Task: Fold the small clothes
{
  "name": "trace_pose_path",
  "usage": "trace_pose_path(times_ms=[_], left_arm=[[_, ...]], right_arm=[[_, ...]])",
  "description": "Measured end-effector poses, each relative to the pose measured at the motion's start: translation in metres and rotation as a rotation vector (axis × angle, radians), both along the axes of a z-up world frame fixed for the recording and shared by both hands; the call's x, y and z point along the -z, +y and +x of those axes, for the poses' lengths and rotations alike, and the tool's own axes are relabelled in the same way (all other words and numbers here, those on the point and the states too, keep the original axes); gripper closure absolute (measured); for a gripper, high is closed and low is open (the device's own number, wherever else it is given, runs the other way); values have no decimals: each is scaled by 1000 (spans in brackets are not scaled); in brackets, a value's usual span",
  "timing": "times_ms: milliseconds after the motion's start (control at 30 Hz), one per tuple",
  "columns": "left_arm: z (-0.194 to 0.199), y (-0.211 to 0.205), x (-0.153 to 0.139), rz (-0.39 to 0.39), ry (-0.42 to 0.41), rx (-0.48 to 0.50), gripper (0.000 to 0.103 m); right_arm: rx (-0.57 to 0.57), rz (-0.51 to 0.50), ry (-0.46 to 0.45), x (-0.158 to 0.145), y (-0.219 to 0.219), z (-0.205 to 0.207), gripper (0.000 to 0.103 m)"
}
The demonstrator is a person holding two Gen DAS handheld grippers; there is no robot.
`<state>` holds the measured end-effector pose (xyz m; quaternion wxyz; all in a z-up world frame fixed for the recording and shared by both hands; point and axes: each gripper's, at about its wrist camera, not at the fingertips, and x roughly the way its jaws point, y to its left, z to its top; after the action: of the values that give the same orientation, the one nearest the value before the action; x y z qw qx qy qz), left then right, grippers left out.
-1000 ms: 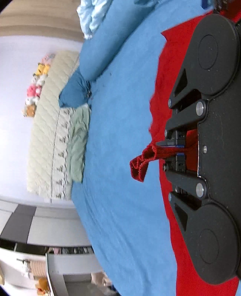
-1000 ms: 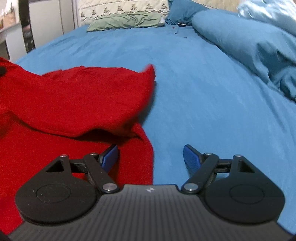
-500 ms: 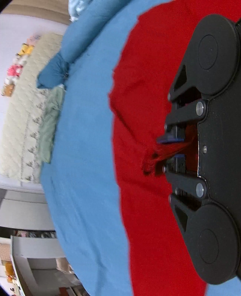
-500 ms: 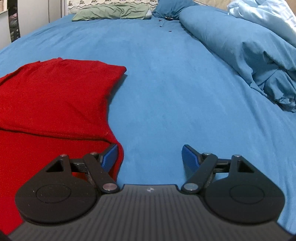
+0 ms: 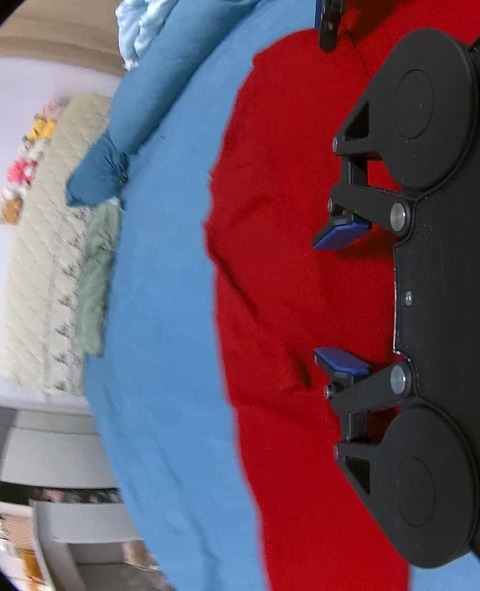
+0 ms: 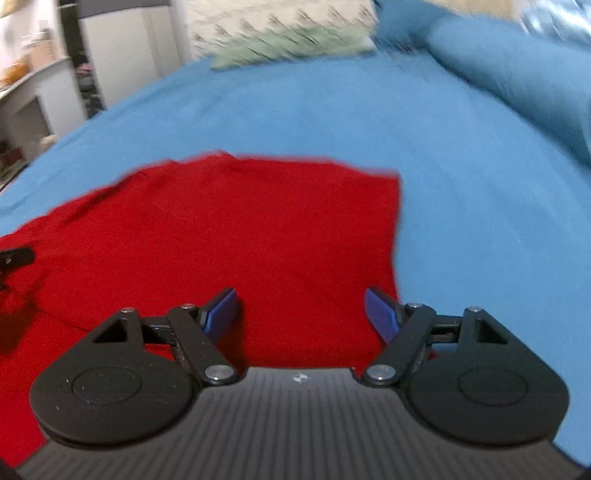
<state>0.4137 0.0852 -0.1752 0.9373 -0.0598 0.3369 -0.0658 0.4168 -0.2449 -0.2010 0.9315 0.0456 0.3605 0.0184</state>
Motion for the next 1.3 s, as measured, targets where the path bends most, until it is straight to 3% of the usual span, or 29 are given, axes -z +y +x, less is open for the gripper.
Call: trace_pose_path(times_ms=[167, 233, 300, 433, 600, 700, 900, 1000, 1067, 1167, 1300], left_arm=[[-3, 4, 6, -28, -19, -12, 38], [-6, 4, 8, -37, -19, -16, 36], [-7, 4, 8, -33, -22, -16, 36], [-4, 3, 7, -26, -20, -12, 36], [-3, 2, 8, -5, -25, -5, 36], [-6, 5, -2, -25, -27, -23, 36], [-24, 20, -57, -73, -84, -77, 36], [-41, 39, -91, -77, -110, -116, 22], [-55, 58, -108, -82, -142, -160, 3], [-78, 94, -128, -93, -182, -234, 3], [-99, 156, -132, -133, -167, -329, 3]], right_arm=[[-48, 48, -41, -18, -1, -9, 9], [-61, 46, -75, -30, 1, 7, 9], [-50, 57, -50, -30, 3, 36, 9], [59, 72, 63, -13, -5, 94, 9], [165, 94, 58, -10, -21, 120, 9], [176, 141, 38, -22, -14, 110, 9], [12, 160, -28, -65, 36, 63, 8], [-74, 163, -43, -92, 64, 42, 0], [-113, 154, -48, -110, 85, 34, 0], [-181, 161, -63, -132, 110, 20, 0], [-257, 150, -74, -147, 149, 10, 0]])
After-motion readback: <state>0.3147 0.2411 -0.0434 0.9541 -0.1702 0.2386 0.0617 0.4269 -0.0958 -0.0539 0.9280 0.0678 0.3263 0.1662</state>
